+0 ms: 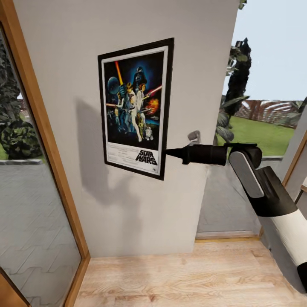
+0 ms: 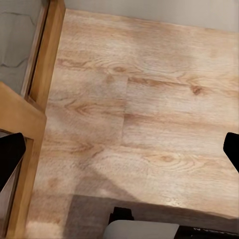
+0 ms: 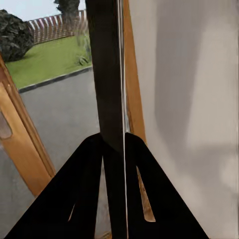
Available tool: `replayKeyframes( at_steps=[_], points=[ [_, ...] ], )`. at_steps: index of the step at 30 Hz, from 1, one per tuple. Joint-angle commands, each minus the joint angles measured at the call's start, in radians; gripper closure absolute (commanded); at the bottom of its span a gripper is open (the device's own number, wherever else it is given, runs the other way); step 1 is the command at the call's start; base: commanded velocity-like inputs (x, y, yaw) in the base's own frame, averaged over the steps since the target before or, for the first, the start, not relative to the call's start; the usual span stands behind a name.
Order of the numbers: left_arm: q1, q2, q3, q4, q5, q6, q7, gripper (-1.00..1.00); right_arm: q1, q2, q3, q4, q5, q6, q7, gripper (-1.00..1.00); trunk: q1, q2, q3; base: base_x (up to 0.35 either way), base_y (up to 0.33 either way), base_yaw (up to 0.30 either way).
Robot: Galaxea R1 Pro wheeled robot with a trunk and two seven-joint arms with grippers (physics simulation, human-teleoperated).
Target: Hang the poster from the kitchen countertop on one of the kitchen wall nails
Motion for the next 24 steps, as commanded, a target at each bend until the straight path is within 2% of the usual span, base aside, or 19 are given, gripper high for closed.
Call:
replayKeyframes(
  at_steps=[1,5,7,16,21,24],
  points=[
    [0.0,0.0,0.003,0.0,0.0,-0.001,-0.006,-1.0,-0.014,-0.001,-0.005,0.004,-0.004,0.008,0.016,1.0,0.0,-0.001,0.0,0.0,0.0,0.0],
    [0.0,0.0,0.003,0.0,0.0,-0.001,-0.006,-1.0,-0.046,-0.002,-0.017,0.046,-0.006,0.014,0.105,1.0,0.0,-0.001,0.0,0.0,0.0,0.0],
    [0.0,0.0,0.003,0.0,0.0,-0.001,-0.006,-1.0,-0.067,-0.007,-0.022,0.071,-0.006,0.015,0.21,1.0,0.0,-0.001,0.0,0.0,0.0,0.0],
    [0.0,0.0,0.003,0.0,0.0,-0.001,-0.006,-1.0,-0.072,-0.013,-0.024,0.072,-0.009,0.016,0.238,1.0,0.0,-0.001,0.0,0.0,0.0,0.0],
    [0.0,0.0,0.003,0.0,0.0,-0.001,-0.006,-1.0,-0.072,-0.014,-0.023,0.071,-0.004,0.014,0.301,1.0,0.0,-0.001,0.0,0.0,0.0,0.0],
    [0.0,-0.001,0.003,0.0,0.0,-0.001,-0.006,-1.0,-0.072,-0.015,-0.023,0.07,-0.001,0.013,0.314,1.0,0.0,-0.001,0.0,0.0,0.0,0.0]
  ],
)
